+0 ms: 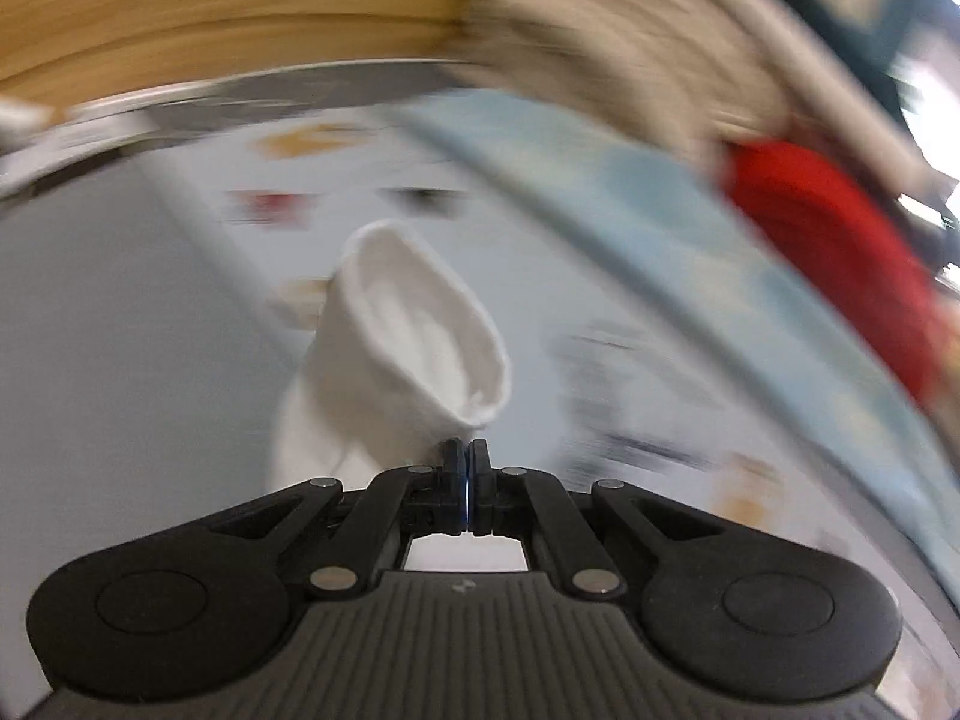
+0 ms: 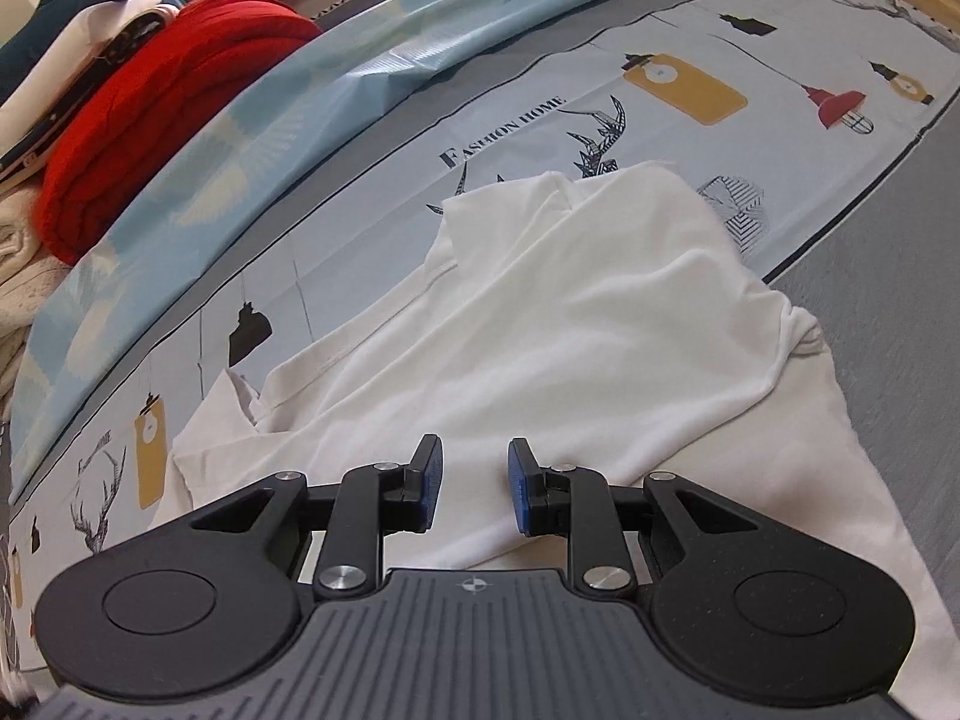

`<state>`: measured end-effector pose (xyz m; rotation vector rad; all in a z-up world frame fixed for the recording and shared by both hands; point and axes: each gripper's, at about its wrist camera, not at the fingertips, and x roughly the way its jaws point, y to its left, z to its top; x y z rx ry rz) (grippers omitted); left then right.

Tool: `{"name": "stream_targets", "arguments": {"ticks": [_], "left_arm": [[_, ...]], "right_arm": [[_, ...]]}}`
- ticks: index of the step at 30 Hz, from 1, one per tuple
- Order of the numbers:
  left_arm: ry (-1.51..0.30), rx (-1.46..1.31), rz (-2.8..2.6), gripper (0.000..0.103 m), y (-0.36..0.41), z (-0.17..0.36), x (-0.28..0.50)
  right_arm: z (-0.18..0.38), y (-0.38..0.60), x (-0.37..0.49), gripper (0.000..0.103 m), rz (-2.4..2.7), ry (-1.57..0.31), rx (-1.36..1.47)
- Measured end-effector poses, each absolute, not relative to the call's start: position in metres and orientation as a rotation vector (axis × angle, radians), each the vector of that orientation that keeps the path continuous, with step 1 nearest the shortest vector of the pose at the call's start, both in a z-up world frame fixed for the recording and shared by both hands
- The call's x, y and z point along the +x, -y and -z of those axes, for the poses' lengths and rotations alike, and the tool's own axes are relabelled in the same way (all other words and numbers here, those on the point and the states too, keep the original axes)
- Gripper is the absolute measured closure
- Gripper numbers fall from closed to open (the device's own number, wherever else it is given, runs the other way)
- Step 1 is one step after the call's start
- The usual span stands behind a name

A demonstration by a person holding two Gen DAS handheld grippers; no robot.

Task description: Fold small clothes

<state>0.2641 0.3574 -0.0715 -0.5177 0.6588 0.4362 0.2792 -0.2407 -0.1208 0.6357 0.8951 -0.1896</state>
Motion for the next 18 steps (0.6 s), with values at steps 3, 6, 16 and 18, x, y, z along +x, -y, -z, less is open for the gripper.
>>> {"name": "stream_targets", "arguments": {"ticks": [3,6,16,18], "left_arm": [[-0.642,-0.518,-0.184,0.103,-0.278,0.062,0.284],[-0.627,-0.535,0.074,0.103,-0.191,0.056,0.295],[-0.753,-0.427,0.378,0.095,-0.056,0.077,0.308],[-0.755,-0.461,0.248,0.095,-0.078,0.082,0.308]], "right_arm": [[0.122,0.247,0.273,0.078,0.180,-0.897,0.638],[0.124,0.257,0.268,0.078,0.175,-0.898,0.671],[0.135,0.300,0.264,0.078,0.164,-0.870,0.797],[0.140,0.305,0.266,0.078,0.165,-0.876,0.821]]}}
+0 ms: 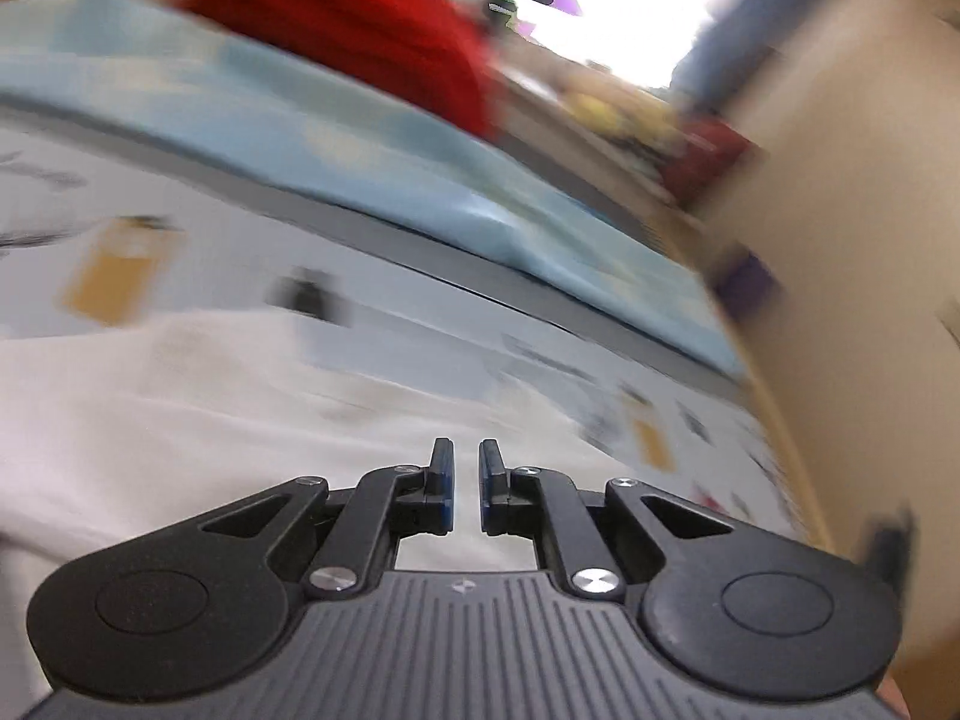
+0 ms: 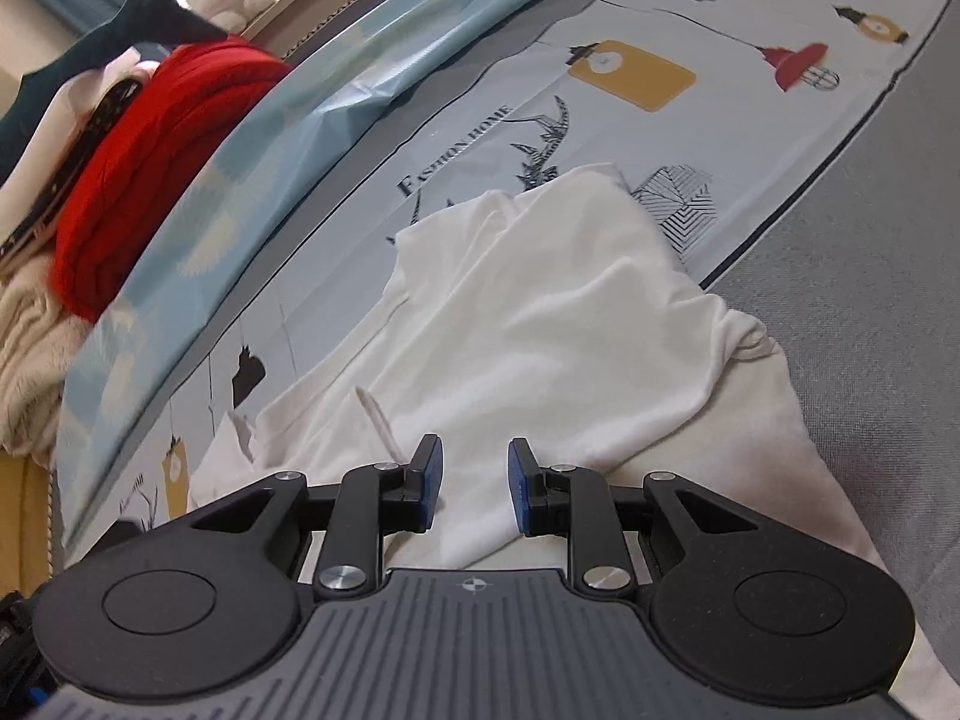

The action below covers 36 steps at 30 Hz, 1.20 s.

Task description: Fold small clothes

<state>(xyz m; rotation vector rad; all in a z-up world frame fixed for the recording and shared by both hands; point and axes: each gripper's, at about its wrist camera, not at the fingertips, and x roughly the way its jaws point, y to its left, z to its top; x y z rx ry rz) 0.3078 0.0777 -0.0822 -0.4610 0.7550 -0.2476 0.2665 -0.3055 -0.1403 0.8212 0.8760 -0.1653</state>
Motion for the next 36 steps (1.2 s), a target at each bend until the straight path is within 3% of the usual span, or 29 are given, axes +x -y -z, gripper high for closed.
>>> {"name": "stream_targets", "arguments": {"ticks": [6,14,16,17,24,26,31,36], "left_arm": [[-0.791,-0.456,-0.214,0.094,-0.156,0.100,0.319],[-0.770,-0.489,-0.385,0.094,-0.213,0.089,0.326],[-0.768,-0.502,-0.403,0.094,-0.221,0.089,0.327],[-0.767,-0.507,-0.408,0.094,-0.224,0.088,0.326],[-0.783,-0.510,-0.391,0.094,-0.228,0.089,0.328],[-0.795,-0.511,-0.373,0.094,-0.226,0.092,0.329],[-0.883,-0.521,-0.264,0.085,-0.209,0.107,0.338],[-0.979,-0.507,-0.153,0.068,-0.187,0.124,0.346]], "right_arm": [[0.164,0.293,0.284,0.078,0.092,-0.917,0.868],[0.185,0.258,0.311,0.076,0.016,-0.978,0.865],[0.183,0.254,0.314,0.081,-0.001,-0.960,0.832],[0.179,0.252,0.314,0.095,-0.016,-0.939,0.814],[0.101,0.288,0.280,0.098,0.070,-0.529,0.672],[0.096,0.311,0.272,0.098,0.182,-0.488,0.635],[0.144,0.370,0.272,0.098,0.386,-0.667,0.720],[0.147,0.374,0.272,0.098,0.332,-0.653,0.741]]}}
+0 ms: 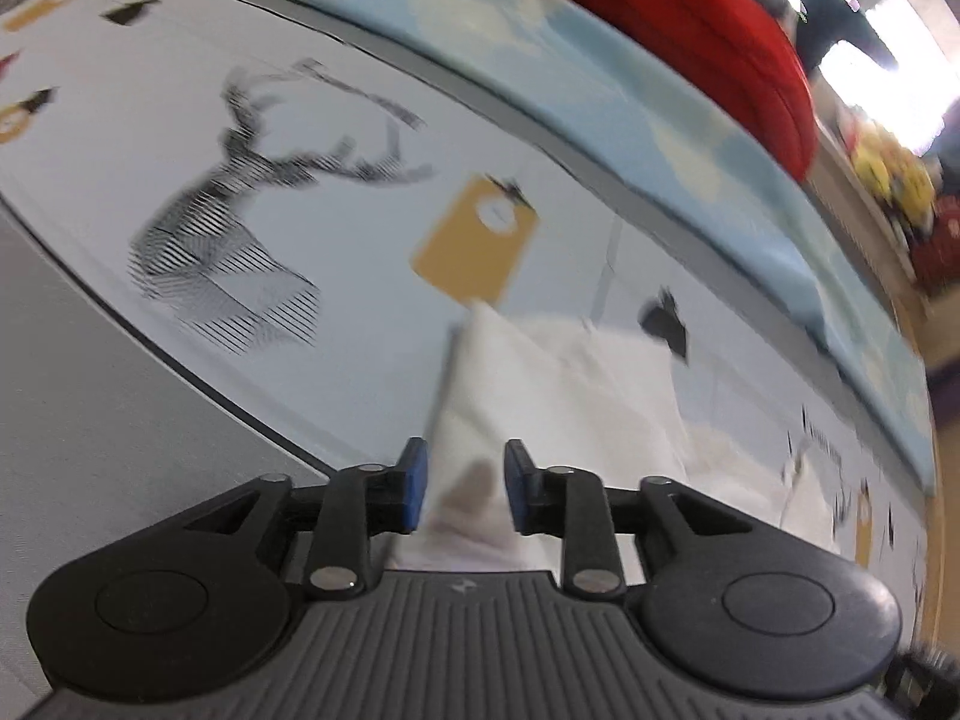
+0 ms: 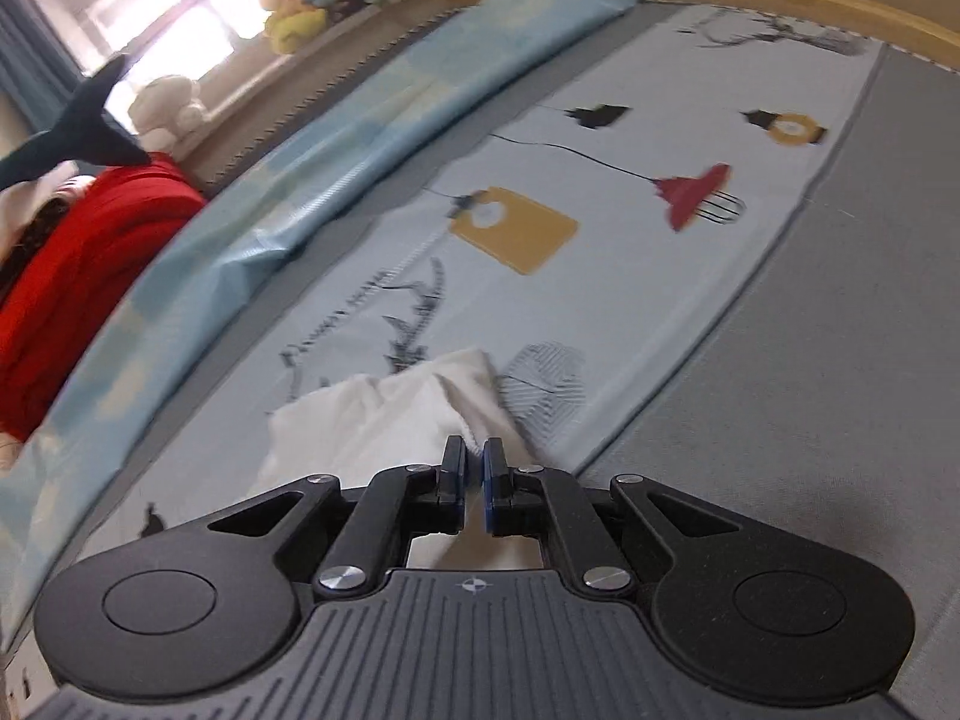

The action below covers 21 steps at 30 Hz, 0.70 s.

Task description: Fold small clothes

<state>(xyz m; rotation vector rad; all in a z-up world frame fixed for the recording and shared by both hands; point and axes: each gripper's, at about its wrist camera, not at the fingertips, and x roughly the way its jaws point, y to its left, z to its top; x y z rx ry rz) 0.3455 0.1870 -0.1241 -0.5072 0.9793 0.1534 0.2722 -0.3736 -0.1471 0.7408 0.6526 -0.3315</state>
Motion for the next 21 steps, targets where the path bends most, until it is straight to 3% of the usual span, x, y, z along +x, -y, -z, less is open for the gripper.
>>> {"name": "stream_targets", "arguments": {"ticks": [6,7,8,9,15,18,21], "left_arm": [[-1.131,-0.356,-0.137,0.067,-0.169,0.149,0.347],[-1.152,-0.315,-0.140,0.069,-0.167,0.154,0.346],[-1.165,-0.287,-0.139,0.080,-0.166,0.157,0.346],[-1.176,-0.263,-0.136,0.084,-0.165,0.159,0.344],[-1.182,-0.238,-0.146,0.082,-0.168,0.159,0.339],[-1.155,-0.227,-0.166,0.082,-0.166,0.148,0.340],[-1.059,-0.279,-0.141,0.082,-0.165,0.130,0.337]], "right_arm": [[0.138,0.370,0.277,0.098,0.283,-0.637,0.769],[0.138,0.371,0.277,0.098,0.284,-0.643,0.771],[0.139,0.371,0.278,0.098,0.293,-0.658,0.762],[0.140,0.372,0.279,0.098,0.315,-0.689,0.739],[0.169,0.382,0.281,0.097,0.469,-0.867,0.713],[0.150,0.373,0.280,0.097,0.553,-0.792,0.548],[0.134,0.374,0.273,0.096,0.491,-0.661,0.585]]}}
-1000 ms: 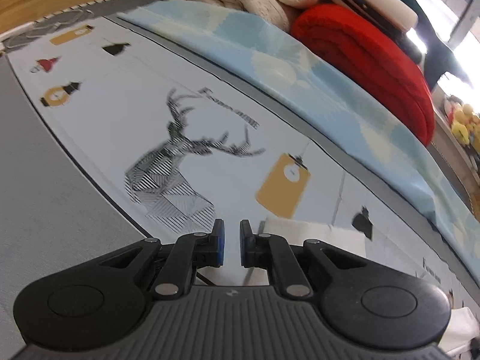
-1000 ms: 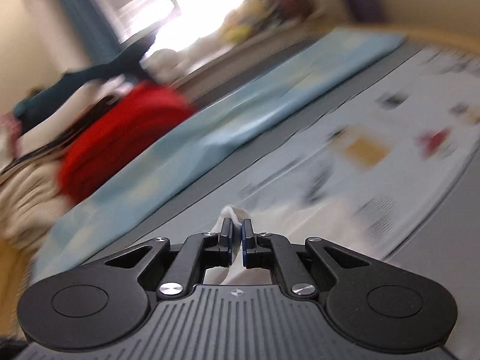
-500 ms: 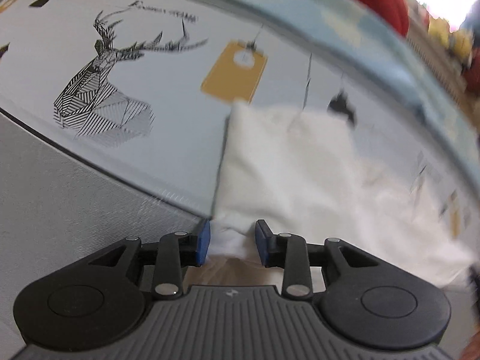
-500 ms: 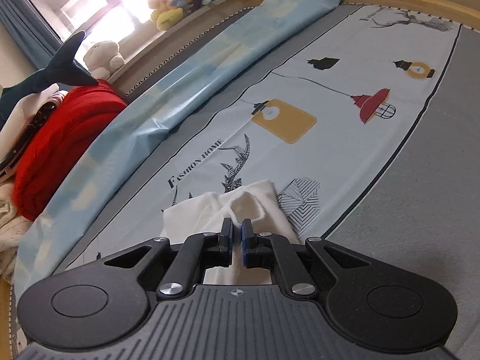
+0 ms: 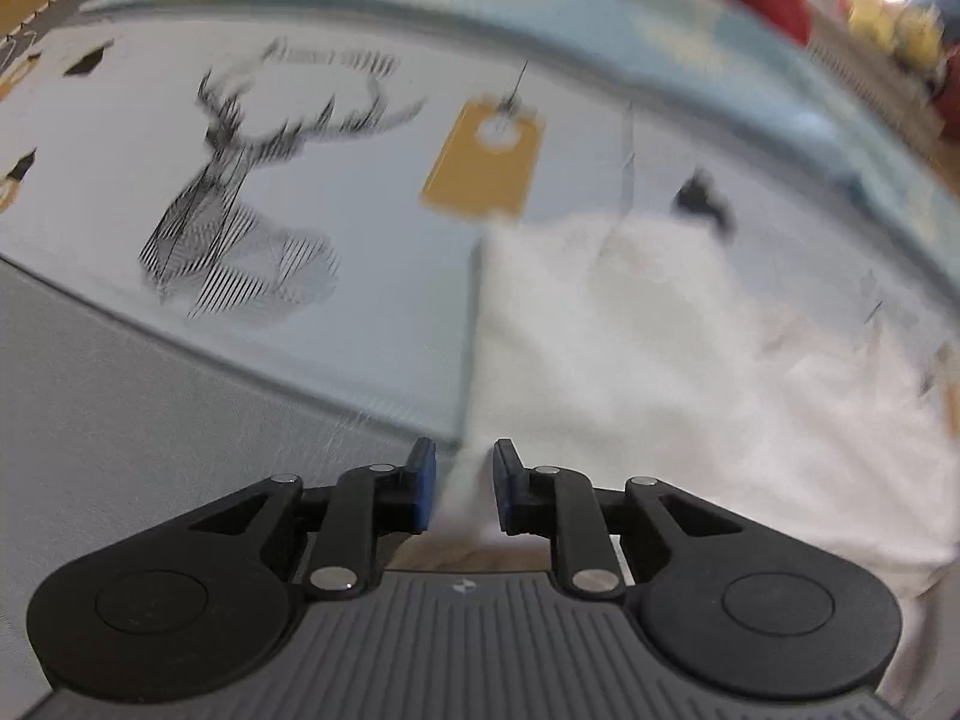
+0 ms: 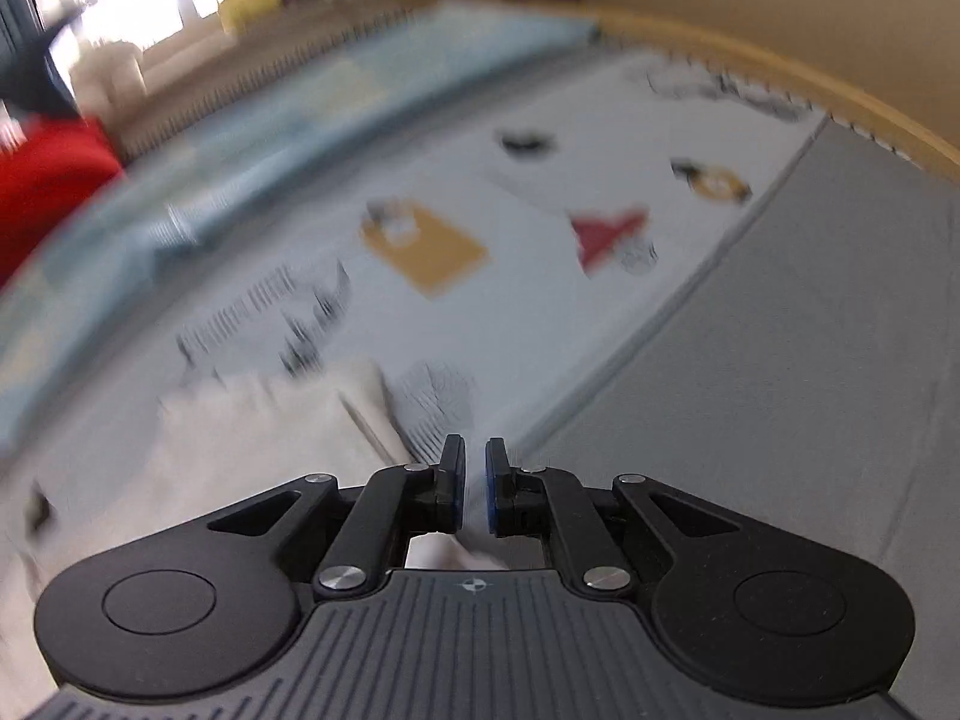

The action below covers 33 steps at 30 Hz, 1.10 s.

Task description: Fold small clothes

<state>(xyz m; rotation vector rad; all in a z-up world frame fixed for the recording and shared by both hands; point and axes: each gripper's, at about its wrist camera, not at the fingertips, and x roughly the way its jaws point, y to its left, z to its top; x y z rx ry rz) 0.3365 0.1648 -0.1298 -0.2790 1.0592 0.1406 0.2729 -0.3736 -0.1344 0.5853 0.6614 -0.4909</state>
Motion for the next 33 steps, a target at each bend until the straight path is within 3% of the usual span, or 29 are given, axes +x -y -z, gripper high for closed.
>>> {"name": "stream_targets", "arguments": {"ticks": [3,8,11,14,18,26,30,31,33], "left_arm": [[-1.053,-0.308,-0.030,0.079,-0.157,0.127,0.336],[-1.199,-0.194,-0.010,0.079,-0.147,0.153,0.333],[-1.157,-0.181,-0.021,0.079,-0.151,0.141,0.328],[-1.184,-0.152,-0.022,0.079,-0.151,0.147,0.325],[-1.161,-0.087,0.002,0.079,-0.147,0.147,0.310],[-1.003,-0.029,0.008,0.078,-0.142,0.069,0.218],[-0.865,-0.035,0.066,0.067,-0.135,0.033,0.138],[-0.846,-0.038,0.074,0.066,-0.135,0.031,0.121],[-0.808,-0.030,0.093,0.066,-0.133,0.034,0.084]], "right_arm": [[0.139,0.365,0.284,0.096,0.295,-0.688,0.643],[0.187,0.372,0.292,0.098,0.363,-0.963,0.713],[0.175,0.370,0.293,0.096,0.367,-0.915,0.679],[0.173,0.376,0.291,0.084,0.364,-0.922,0.726],[0.169,0.375,0.278,0.087,0.394,-0.931,0.723],[0.071,0.354,0.200,0.083,0.324,-0.698,0.568],[0.044,0.355,0.139,0.082,0.199,-0.628,0.534],[0.042,0.355,0.120,0.081,0.171,-0.614,0.515],[0.045,0.356,0.087,0.067,0.151,-0.603,0.456]]}}
